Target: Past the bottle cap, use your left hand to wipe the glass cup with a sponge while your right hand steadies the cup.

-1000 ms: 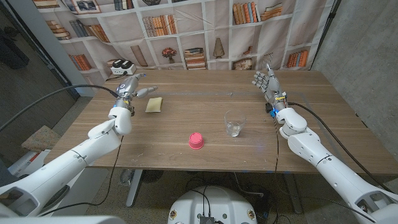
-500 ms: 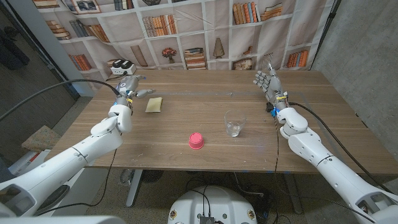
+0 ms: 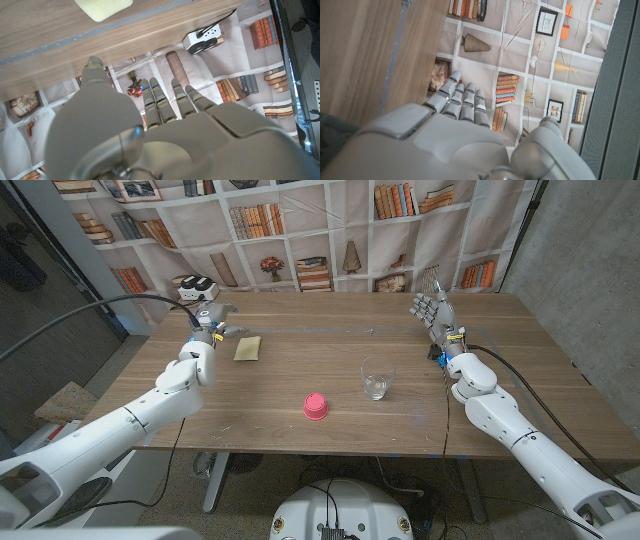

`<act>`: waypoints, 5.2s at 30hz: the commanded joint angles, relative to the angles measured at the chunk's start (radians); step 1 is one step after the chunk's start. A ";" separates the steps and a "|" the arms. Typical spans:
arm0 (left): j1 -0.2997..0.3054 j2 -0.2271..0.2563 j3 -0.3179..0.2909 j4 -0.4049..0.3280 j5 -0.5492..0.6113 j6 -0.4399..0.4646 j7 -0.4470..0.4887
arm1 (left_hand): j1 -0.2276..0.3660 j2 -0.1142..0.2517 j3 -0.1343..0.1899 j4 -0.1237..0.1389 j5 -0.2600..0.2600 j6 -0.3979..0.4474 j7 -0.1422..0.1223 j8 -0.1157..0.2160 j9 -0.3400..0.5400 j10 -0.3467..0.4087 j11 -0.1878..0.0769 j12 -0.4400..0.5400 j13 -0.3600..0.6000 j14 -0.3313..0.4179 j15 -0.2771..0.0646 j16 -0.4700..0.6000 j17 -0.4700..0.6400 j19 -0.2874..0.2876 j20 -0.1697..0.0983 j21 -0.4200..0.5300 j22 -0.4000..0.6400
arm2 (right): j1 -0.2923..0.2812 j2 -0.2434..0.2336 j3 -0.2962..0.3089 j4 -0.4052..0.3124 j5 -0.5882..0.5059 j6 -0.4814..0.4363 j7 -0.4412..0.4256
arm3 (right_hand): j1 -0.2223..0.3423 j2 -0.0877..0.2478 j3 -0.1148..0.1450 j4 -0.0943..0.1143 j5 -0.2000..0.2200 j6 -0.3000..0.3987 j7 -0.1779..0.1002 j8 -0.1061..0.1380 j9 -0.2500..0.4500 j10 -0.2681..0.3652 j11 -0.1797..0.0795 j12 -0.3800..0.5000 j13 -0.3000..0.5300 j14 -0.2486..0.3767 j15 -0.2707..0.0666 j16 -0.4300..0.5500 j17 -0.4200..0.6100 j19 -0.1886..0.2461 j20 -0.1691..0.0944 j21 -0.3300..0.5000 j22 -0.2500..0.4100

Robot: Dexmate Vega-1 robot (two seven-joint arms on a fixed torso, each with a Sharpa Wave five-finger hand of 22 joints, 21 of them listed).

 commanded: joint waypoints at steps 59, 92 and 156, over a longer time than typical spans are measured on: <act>-0.294 0.008 0.188 0.082 0.077 0.021 -0.653 | 0.104 0.032 -0.014 -0.017 0.009 0.033 -0.007 -0.033 0.008 0.044 0.028 -0.013 0.004 -0.006 -0.101 -0.005 0.000 -0.083 0.016 0.007 -0.006 | -0.050 -0.018 0.011 -0.075 0.014 -0.077 -0.072 | 0.002 0.017 -0.008 -0.002 -0.004 0.011 0.000 -0.005 0.005 0.010 0.005 -0.007 0.003 0.014 0.007 -0.005 0.005 0.014 0.002 -0.023 0.003; -0.295 -0.058 0.203 0.227 0.010 -0.049 -0.560 | 0.205 0.093 0.009 -0.025 -0.028 0.182 -0.042 0.006 0.011 0.178 -0.008 0.013 0.005 0.043 -0.122 0.008 -0.001 -0.051 0.024 0.016 -0.006 | -0.061 -0.024 0.012 -0.105 0.001 -0.088 -0.097 | 0.003 0.020 -0.010 -0.003 -0.006 0.011 -0.003 -0.007 0.006 0.014 0.004 -0.008 0.003 0.016 0.008 -0.007 0.004 0.017 0.004 -0.031 0.004; -0.053 -0.053 -0.093 0.079 -0.271 -0.451 -0.015 | 0.351 0.163 0.075 0.010 -0.166 0.641 -0.023 0.167 -0.003 0.639 -0.012 0.008 0.037 0.332 -0.157 0.015 0.003 0.129 -0.044 0.040 -0.006 | -0.168 -0.038 0.052 -0.123 -0.001 0.047 -0.055 | 0.008 0.024 -0.015 -0.007 -0.009 0.016 -0.006 -0.008 0.006 0.021 0.001 -0.010 0.003 0.020 0.006 -0.009 0.004 0.021 0.007 -0.047 0.004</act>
